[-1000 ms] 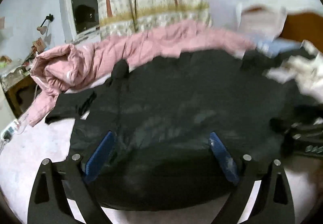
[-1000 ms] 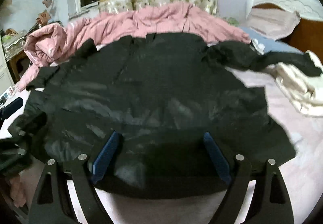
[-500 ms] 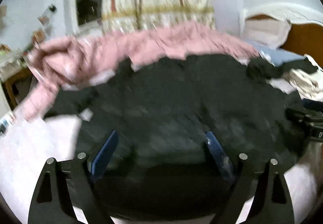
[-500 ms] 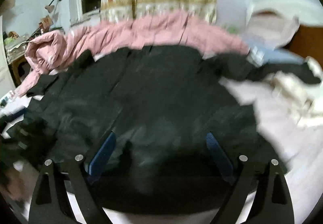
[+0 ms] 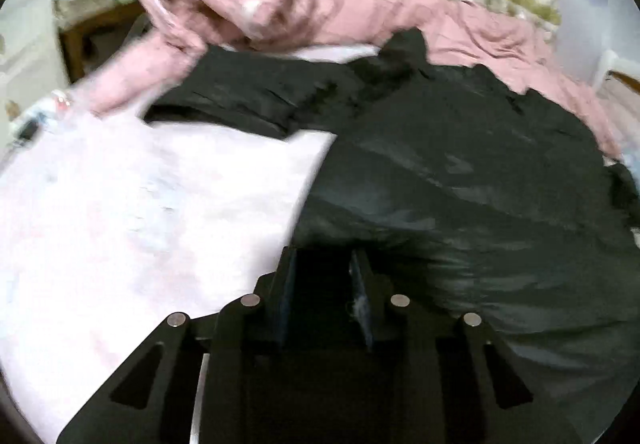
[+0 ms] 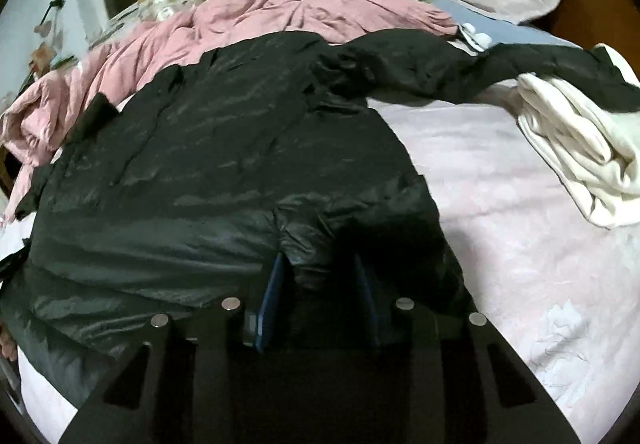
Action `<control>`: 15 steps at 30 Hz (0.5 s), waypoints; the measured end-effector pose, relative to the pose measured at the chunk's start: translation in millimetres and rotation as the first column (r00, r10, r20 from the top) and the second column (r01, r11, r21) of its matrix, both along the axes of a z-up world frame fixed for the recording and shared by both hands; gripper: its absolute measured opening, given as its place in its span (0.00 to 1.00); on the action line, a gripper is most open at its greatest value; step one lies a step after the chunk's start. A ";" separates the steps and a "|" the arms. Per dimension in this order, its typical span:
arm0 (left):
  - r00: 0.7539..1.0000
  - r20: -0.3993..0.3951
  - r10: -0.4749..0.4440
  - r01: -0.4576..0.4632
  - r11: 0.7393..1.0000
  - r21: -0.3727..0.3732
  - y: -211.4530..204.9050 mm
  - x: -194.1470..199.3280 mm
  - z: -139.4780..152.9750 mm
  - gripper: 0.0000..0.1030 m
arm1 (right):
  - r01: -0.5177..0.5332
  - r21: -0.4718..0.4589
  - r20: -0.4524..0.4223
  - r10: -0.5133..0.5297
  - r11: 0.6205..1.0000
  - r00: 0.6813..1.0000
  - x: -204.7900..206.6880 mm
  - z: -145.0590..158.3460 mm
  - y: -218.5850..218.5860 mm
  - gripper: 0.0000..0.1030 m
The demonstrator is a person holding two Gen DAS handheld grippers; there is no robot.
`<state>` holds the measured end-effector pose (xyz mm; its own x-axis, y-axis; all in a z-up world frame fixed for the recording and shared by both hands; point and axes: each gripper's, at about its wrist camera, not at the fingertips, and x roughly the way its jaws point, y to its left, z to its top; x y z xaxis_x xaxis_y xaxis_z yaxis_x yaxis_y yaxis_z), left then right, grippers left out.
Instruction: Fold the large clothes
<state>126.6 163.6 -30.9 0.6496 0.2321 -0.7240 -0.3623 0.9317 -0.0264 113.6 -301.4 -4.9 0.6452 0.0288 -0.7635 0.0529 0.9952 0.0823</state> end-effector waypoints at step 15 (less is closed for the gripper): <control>0.980 0.168 -0.103 0.111 0.993 -0.038 -12.2 -58.4 47.2 0.27 | 0.053 -0.063 0.255 -0.035 0.997 0.966 -65.0 66.9 -5.1 0.53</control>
